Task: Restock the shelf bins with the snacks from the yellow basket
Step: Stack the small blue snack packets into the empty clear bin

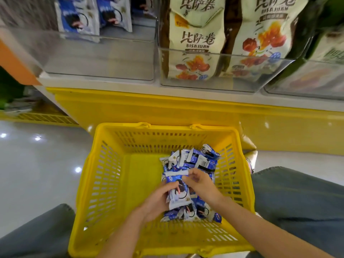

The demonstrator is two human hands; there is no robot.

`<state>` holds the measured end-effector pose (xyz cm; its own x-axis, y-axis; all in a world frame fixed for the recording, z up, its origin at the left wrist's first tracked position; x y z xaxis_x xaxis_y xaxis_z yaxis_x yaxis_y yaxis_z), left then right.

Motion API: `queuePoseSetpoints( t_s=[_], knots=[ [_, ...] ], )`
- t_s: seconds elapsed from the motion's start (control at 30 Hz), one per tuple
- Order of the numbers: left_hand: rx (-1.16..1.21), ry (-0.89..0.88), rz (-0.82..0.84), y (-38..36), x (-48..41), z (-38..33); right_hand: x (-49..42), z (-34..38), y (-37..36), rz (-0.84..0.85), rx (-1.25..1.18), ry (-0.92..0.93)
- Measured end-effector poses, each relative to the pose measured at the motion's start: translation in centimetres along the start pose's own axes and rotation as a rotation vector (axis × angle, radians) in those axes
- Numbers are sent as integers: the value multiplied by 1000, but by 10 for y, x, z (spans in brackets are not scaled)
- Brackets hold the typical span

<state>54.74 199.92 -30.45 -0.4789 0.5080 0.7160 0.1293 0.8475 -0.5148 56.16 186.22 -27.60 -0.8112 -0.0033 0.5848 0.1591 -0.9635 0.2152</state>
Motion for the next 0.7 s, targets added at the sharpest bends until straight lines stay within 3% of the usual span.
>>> queuePoseSetpoints(
  t_s=[0.17,0.27,0.37,0.47,0.6,0.7],
  knots=[
    [-200,-114,-212,12,3,-6,-8,-7,-1,-109,-77,44],
    [-237,-149,-284,23,5,-11,-14,-45,11,-172,277,-8],
    [-231,-148,-332,35,5,-10,-14,-92,11,-42,565,-144],
    [-198,-137,-360,43,1,-8,-14,-111,5,81,902,-108],
    [-171,-118,-389,45,-3,-5,-21,-113,-5,188,963,-155],
    [-176,-103,-401,44,-3,-3,-22,-109,-14,211,949,-92]
  ],
)
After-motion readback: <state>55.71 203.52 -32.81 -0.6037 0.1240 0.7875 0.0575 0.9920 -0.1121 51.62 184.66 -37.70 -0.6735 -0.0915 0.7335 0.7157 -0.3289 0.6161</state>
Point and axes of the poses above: each hand's wrist, its own x-axis away from the middle knuckle, its own y-axis out of the back of the hand, z = x × y, the point moved 4 cm from there along -x, towards the middle knuckle, and after that the axes turned 3 degrees about -z, right-handed, at the moved point
